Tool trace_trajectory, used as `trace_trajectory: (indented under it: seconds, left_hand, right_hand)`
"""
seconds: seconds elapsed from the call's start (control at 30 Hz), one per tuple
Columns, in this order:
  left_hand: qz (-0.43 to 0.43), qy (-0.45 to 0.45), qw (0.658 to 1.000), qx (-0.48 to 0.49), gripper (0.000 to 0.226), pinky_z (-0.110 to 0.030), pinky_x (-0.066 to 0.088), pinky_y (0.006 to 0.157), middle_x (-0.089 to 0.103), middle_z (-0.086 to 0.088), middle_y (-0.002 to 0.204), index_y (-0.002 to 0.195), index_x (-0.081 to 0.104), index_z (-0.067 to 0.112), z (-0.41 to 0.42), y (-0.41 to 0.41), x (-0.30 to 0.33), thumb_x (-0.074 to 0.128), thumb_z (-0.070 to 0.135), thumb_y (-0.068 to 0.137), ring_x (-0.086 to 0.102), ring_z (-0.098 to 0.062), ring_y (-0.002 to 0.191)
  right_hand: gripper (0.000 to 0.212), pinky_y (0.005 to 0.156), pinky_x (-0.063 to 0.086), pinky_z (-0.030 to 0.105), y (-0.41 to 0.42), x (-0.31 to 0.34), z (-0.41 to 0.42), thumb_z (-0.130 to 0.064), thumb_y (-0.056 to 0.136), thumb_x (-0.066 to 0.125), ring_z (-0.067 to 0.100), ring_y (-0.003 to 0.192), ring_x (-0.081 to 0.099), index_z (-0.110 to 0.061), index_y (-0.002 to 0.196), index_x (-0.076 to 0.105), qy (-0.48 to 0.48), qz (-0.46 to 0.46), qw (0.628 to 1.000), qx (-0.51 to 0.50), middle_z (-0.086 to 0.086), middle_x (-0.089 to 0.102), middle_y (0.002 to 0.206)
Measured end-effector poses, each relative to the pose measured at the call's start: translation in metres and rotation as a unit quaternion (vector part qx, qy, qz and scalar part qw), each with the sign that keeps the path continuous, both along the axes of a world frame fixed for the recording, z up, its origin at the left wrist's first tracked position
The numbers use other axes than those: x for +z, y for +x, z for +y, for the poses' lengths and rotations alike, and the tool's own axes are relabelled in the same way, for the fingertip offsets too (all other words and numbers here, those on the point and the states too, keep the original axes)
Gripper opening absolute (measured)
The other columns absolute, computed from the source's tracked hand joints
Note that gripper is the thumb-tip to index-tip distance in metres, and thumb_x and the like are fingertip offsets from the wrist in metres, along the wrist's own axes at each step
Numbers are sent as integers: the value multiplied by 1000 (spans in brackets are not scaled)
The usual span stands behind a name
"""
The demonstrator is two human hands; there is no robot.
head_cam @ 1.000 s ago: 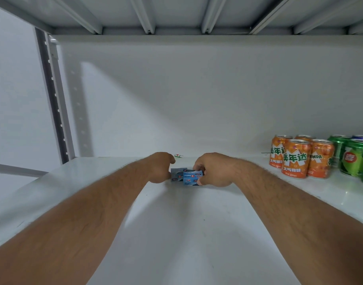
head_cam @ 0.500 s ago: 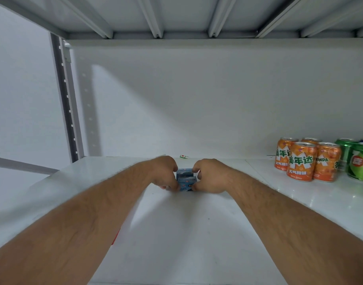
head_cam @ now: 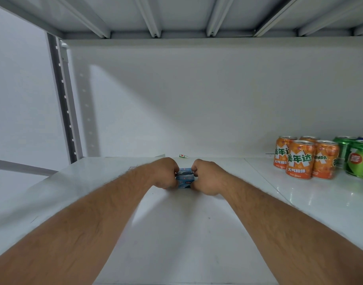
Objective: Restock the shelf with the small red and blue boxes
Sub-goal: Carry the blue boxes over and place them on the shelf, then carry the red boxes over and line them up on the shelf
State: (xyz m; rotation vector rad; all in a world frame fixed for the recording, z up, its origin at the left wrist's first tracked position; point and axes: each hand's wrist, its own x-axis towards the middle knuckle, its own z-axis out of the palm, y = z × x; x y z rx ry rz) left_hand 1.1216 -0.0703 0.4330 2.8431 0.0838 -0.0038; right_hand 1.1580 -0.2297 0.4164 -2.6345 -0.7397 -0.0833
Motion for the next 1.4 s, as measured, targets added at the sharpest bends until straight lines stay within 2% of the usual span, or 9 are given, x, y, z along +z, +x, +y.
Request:
trace_trajectory:
  seconds: [0.07,0.27,0.37,0.43,0.53,0.73,0.87,1.0,1.4]
  left_hand:
    - [-7,4,1000,2,25,-35,55,71,70,-18,106,103,67,1,0,-1,1,62,16,83,61,-24,70]
    - [-7,3,1000,17,15,-32,50,68,65,-17,98,92,57,8,0,-2,-1,64,18,83,55,-22,74]
    - [-5,33,999,21,25,-35,50,90,53,-4,106,103,44,17,0,-6,1,63,24,87,53,-19,94]
    - [-4,76,997,21,38,-37,45,104,54,-6,128,127,48,11,3,-11,2,56,25,93,53,-21,116]
    - [8,135,991,12,56,-35,39,109,41,-4,150,150,31,13,3,-26,6,47,27,98,43,-23,134]
    - [-16,205,978,45,58,-38,38,109,40,-5,151,149,34,16,12,-70,24,47,35,95,41,-27,135]
    - [-20,209,973,95,58,-38,33,114,35,-4,156,150,33,16,18,-116,32,46,36,97,36,-26,141]
    - [-22,198,969,145,62,-36,29,116,26,0,160,155,21,19,10,-168,35,45,35,100,29,-24,145]
    - [1,157,923,350,63,-38,31,115,28,1,159,154,24,21,-42,-339,10,44,40,98,32,-22,143]
  right_hand:
    - [38,94,53,40,1,-1,0,-18,86,69,24,107,60,-14,121,55,9,0,1000,-6,8,62,123]
    - [37,93,53,39,-4,3,-1,-22,88,72,26,109,61,-10,120,59,7,2,1000,-14,10,63,123]
    - [40,97,52,40,-8,7,-4,-25,91,67,26,113,61,-13,128,57,-5,6,1000,-22,8,62,129]
    - [42,100,50,41,-14,10,-9,-32,95,60,25,119,58,-17,134,53,-25,1,999,-23,5,59,135]
    - [47,104,46,40,-28,15,-14,-42,100,47,25,125,52,-20,142,48,-74,4,997,-21,4,53,141]
    - [47,104,44,38,-65,25,-13,-43,103,42,27,126,50,-16,142,47,-129,-31,991,16,6,51,142]
    - [38,96,43,34,-90,29,-10,-44,102,43,27,124,51,-17,127,54,-128,-44,989,52,7,53,141]
    - [57,114,34,38,-123,38,-9,-47,104,40,26,142,39,-17,152,35,-135,-74,983,97,4,36,158]
    - [59,113,35,40,-249,32,-12,-48,104,40,27,140,40,-19,154,32,-97,-94,937,323,2,37,159]
